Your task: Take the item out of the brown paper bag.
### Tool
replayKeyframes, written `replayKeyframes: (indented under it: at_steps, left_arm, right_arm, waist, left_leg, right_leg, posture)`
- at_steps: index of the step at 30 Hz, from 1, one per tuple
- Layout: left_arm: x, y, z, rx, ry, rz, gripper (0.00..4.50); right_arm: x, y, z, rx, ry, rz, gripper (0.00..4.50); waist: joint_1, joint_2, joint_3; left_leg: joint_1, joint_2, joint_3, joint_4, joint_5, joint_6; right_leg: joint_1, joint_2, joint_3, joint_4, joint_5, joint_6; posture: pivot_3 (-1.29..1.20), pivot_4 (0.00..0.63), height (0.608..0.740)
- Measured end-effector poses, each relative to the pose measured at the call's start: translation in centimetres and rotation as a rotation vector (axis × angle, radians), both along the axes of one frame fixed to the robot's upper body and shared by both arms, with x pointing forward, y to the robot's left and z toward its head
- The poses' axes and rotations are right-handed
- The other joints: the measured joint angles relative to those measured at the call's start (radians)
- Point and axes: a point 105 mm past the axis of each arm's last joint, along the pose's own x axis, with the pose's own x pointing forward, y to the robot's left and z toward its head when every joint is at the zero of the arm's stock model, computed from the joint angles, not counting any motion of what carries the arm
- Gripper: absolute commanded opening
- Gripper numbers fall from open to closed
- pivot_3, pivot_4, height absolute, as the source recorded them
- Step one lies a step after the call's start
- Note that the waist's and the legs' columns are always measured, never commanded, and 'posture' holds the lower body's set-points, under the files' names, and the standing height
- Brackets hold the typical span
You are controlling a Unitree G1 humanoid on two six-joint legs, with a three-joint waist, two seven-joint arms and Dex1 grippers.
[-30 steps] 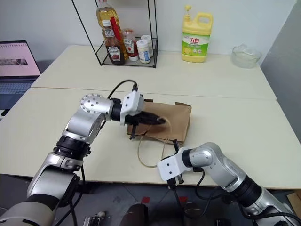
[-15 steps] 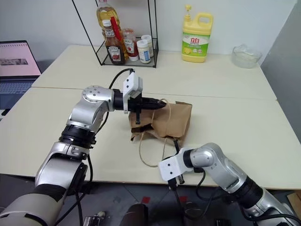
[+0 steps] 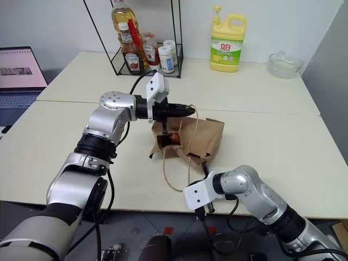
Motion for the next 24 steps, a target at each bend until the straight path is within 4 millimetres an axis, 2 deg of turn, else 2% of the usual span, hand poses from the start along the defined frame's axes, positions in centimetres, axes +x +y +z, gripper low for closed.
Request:
replayKeyframes:
  at_steps: [6,10,11,24]
  left_arm:
    - [0.0,-0.7,1.0,-0.012,-0.024,-0.011,0.00]
    - [0.2,-0.8,4.4,-0.062,-0.113,0.009,0.00]
    - [0.2,-0.8,4.7,-0.067,-0.122,0.011,0.00]
    - [0.2,-0.6,5.1,-0.094,-0.103,0.015,0.00]
  right_arm:
    - [0.0,-0.1,0.0,-0.007,0.003,0.002,0.03]
    - [-0.2,0.0,-0.1,-0.014,0.009,0.015,0.03]
    - [-0.3,0.0,-0.1,-0.016,0.010,0.017,0.03]
    - [-0.2,-0.2,0.1,-0.017,-0.006,0.007,0.03]
  waist:
    - [0.000,0.000,0.000]
    - [-0.001,0.000,0.000]
    - [-0.002,0.000,0.000]
    - [-0.001,0.000,0.000]
  left_leg:
    - [0.000,0.000,0.000,0.000,0.000,0.000]
    - [0.001,0.000,0.000,-0.001,0.000,0.000]
    - [0.001,0.000,0.000,-0.001,0.000,0.000]
    - [0.001,0.000,0.000,-0.001,0.001,-0.002]
  right_leg:
    - [0.000,0.000,0.000,0.000,0.000,0.000]
    - [0.001,0.000,0.000,-0.001,0.000,0.000]
    - [0.001,0.000,0.000,-0.001,0.000,0.000]
    - [0.001,0.000,0.000,-0.002,0.000,0.000]
  posture:
    - [0.00,0.150,0.740]
    - [0.00,0.150,0.740]
    - [0.00,0.150,0.740]
    - [0.00,0.150,0.740]
